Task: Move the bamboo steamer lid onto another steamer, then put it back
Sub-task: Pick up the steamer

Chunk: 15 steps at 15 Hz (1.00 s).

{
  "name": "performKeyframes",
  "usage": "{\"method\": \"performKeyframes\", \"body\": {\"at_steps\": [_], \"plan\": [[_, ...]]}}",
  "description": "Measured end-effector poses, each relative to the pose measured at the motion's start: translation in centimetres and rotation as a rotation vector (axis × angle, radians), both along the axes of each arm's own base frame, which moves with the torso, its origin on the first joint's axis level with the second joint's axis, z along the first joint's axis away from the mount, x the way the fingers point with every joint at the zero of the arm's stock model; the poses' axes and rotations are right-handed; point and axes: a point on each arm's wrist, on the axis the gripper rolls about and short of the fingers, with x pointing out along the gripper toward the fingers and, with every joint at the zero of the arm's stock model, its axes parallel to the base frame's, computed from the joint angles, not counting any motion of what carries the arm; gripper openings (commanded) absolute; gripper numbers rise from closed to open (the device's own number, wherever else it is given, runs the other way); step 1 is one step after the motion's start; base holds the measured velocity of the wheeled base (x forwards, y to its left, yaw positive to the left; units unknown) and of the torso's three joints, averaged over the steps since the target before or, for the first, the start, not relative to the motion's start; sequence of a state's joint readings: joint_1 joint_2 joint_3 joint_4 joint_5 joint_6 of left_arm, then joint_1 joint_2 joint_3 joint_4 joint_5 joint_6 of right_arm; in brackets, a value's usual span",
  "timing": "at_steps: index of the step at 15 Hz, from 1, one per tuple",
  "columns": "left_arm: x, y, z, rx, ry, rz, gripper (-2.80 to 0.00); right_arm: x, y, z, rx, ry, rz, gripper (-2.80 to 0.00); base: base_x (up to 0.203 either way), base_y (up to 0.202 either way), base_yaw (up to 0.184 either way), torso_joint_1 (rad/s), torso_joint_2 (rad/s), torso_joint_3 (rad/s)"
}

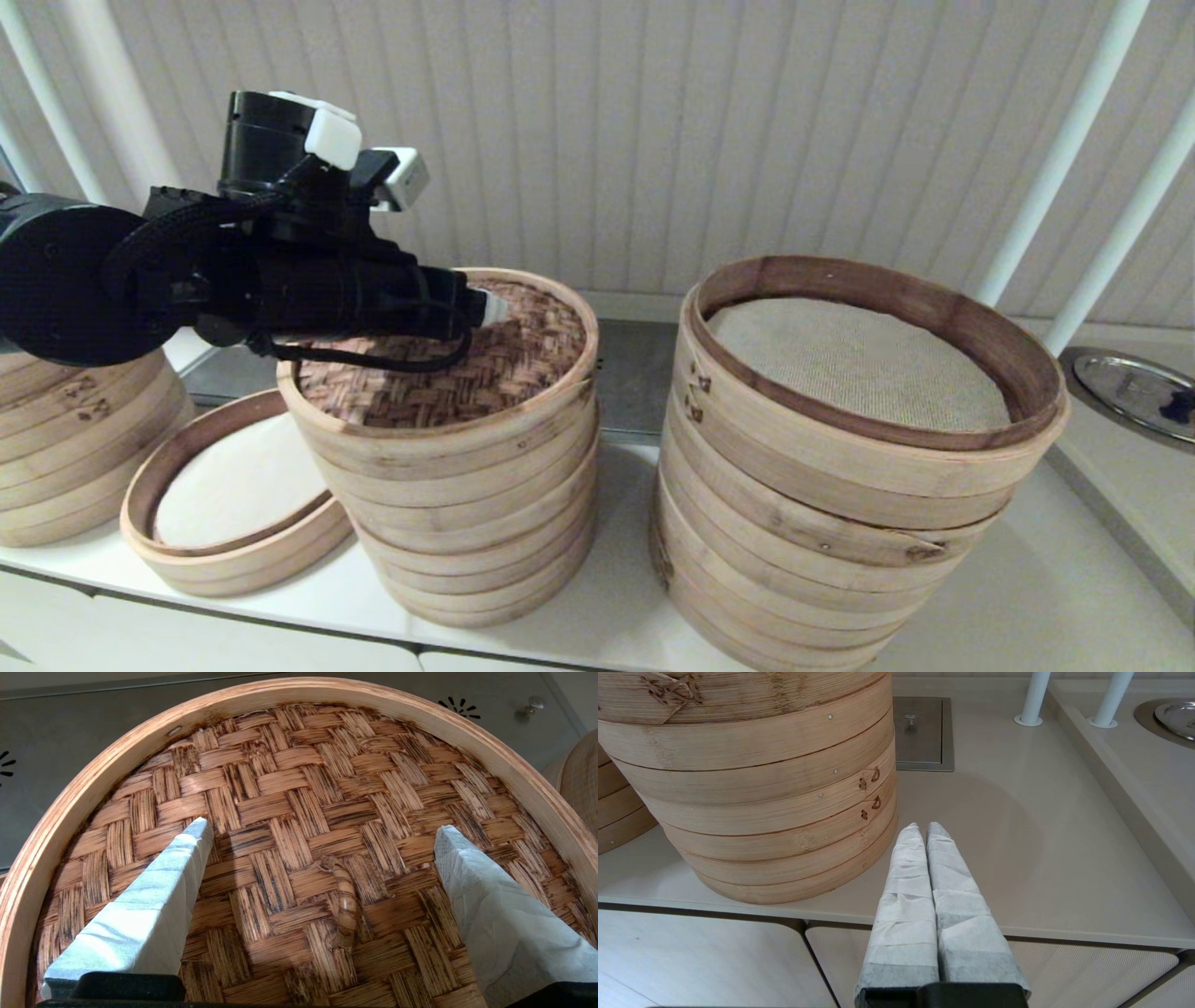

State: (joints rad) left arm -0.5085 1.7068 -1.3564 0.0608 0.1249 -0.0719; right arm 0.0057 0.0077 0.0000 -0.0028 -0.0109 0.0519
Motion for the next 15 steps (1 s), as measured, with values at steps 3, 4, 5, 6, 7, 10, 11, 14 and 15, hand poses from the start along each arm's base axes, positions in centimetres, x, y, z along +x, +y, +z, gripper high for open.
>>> {"method": "performKeyframes", "body": {"at_steps": [3,4,5,6,7,10,11,14,15], "plan": [[0.00,0.01,-0.06,0.003,0.001,0.001,0.00,0.00,0.00,0.00,0.000,0.000,0.000,-2.80,0.000,0.000,0.000,0.000,0.00,0.000],[-0.01,0.01,-0.12,0.006,0.002,0.001,0.00,0.00,0.00,0.00,0.000,0.000,0.000,-2.80,0.000,0.000,0.000,0.000,0.00,0.000],[-0.01,0.02,-0.16,0.008,0.003,0.004,0.00,0.00,0.00,0.00,0.000,0.000,0.000,-2.80,0.000,0.000,0.000,0.000,0.00,0.000],[-0.03,0.04,-0.23,0.011,0.005,0.007,0.00,0.00,0.00,0.00,0.000,0.000,0.000,-2.80,0.000,0.000,0.000,0.000,0.00,0.000],[-0.04,0.08,-0.31,0.016,0.008,0.012,0.00,0.00,0.00,0.00,0.000,0.000,0.000,-2.80,0.000,0.000,0.000,0.000,0.00,0.000],[-0.12,0.25,-0.25,0.045,0.016,0.055,0.00,0.00,0.00,0.00,0.000,0.000,0.000,-2.80,0.000,0.000,0.000,0.000,0.00,0.000],[-0.14,0.27,-0.04,0.049,0.018,0.061,0.00,0.00,0.00,0.00,0.000,0.000,0.000,-2.80,0.000,0.000,0.000,0.000,0.00,0.000],[-0.16,0.31,0.38,0.066,0.037,0.065,0.00,0.00,0.00,0.00,0.000,0.000,0.000,-2.80,0.000,0.000,0.000,0.000,0.00,0.000],[-0.12,0.26,0.39,0.067,0.039,0.064,0.00,0.00,0.00,0.00,0.000,0.000,0.000,-2.80,0.000,0.000,0.000,0.000,0.00,0.000]]}}
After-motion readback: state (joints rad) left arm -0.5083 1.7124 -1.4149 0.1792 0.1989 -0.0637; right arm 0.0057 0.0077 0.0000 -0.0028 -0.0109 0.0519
